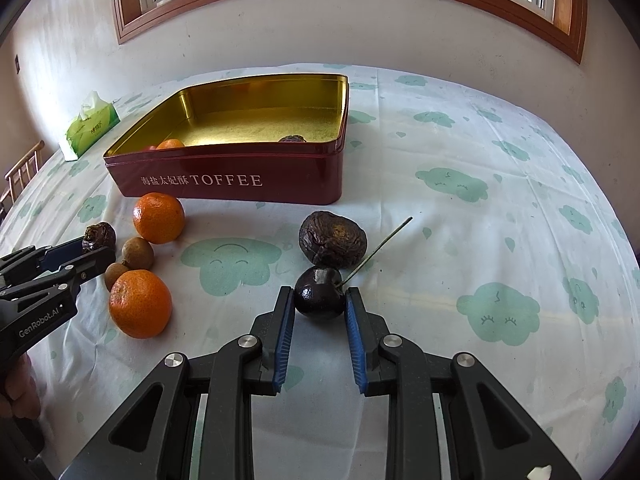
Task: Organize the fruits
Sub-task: 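Carry the plum and sprouted fruit over the TOFFEE tin with both tools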
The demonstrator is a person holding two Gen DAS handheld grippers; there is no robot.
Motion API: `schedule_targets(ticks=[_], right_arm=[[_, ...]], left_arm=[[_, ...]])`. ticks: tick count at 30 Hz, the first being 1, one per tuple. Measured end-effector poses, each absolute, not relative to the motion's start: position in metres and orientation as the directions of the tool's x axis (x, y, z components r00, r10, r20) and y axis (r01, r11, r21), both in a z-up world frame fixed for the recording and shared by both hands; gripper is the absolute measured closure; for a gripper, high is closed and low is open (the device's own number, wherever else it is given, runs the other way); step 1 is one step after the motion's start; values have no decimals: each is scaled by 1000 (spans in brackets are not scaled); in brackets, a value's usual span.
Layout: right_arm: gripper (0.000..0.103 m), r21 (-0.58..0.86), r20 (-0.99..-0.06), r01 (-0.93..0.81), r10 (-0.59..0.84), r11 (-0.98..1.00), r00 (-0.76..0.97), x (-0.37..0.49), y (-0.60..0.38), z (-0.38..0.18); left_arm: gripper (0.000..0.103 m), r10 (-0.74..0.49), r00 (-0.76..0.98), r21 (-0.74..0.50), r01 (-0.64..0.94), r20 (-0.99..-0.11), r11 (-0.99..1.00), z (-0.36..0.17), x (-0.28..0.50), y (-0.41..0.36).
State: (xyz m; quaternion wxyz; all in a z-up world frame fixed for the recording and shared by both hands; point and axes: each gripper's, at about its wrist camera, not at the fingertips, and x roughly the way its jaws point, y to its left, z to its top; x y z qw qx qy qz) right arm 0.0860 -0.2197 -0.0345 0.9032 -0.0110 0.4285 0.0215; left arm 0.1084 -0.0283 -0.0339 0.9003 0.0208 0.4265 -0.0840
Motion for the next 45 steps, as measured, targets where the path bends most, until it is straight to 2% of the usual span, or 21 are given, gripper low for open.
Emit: schedule_targets(ticks=[23, 36, 45], right_arm=[[79, 27, -736, -70, 67, 997, 674, 71, -214, -7], [79, 10, -703, -118, 91, 993, 706, 116, -203, 25], [79, 10, -710, -142, 107, 990, 696, 151, -193, 26]], left_arm=[[65, -142, 662, -50, 156, -736, 987, -7, 97, -18], [65, -165, 706, -58, 174, -689, 983, 29, 139, -20], [65, -177, 697, -65, 185, -695, 981, 31, 173, -29]])
